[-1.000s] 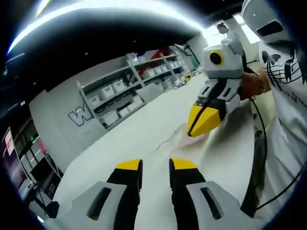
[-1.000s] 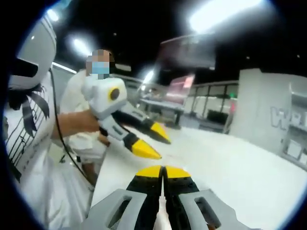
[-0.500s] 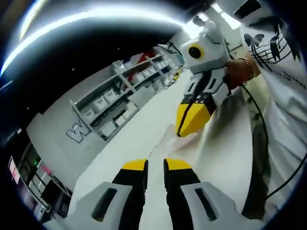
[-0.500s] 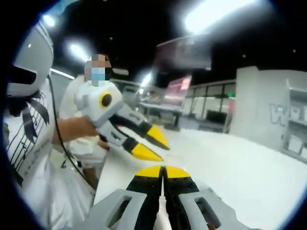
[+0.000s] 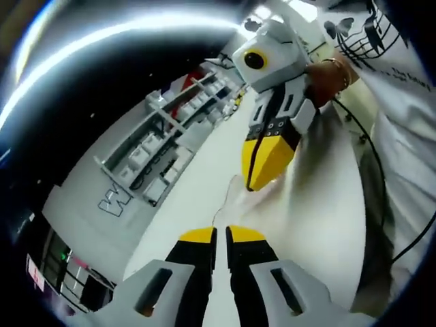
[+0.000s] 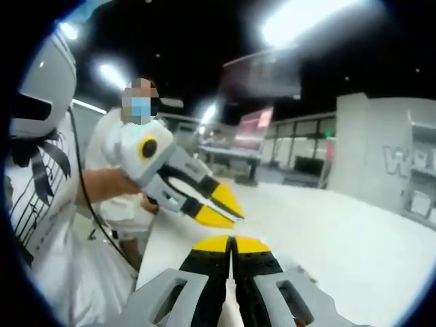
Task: Open the resealable bag by pulling the two sides of the seal apart until the entire bag opening is separated and visibly accessible.
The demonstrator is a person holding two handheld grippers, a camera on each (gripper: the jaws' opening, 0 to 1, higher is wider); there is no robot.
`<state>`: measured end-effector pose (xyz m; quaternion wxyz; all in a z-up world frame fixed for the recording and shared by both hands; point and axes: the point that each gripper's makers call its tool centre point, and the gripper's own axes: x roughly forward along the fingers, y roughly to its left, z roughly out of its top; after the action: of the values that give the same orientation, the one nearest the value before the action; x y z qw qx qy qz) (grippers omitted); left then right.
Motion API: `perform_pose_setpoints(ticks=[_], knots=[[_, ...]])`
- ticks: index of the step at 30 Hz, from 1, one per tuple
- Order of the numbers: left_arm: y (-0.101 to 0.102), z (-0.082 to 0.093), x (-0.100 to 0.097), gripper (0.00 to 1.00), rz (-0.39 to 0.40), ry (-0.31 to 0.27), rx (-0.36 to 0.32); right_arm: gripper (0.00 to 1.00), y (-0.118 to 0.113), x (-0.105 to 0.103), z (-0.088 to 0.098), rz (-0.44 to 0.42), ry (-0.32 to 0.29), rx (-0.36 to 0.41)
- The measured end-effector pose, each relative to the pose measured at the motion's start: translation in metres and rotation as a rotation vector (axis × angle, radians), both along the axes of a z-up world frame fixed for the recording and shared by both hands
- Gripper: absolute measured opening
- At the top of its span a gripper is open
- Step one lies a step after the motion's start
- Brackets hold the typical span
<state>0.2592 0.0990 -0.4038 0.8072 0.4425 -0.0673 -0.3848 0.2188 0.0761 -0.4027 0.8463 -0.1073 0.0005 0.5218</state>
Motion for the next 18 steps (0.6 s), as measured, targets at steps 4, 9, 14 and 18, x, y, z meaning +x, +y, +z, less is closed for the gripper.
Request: perform_pose_setpoints(ticks=[4, 9, 14, 18], knots=[[-0.0007, 0.0026, -0.0001, 0.05, -0.008, -0.036, 0.03, 0.0, 0.0018, -0.0008, -0.0008, 0.007, 0.004, -0.002], [-0.0024, 0.003, -0.0002, 0.04, -0.019, -0.067, 0.071, 0.0, 0.0028, -0.0007, -0.0008, 0.013, 0.004, -0.003], [-0.0054, 0.0002, 0.0, 0.04, -0.034, -0.079, 0.114, 0.0, 0.0029, -0.0003, -0.001, 0.016, 0.007, -0.003], [-0.008, -0.0019, -0.0009, 0.04, -0.043, -0.091, 0.143, 0.0, 0.0027, 0.0003, -0.0015, 0.018, 0.008, -0.005]])
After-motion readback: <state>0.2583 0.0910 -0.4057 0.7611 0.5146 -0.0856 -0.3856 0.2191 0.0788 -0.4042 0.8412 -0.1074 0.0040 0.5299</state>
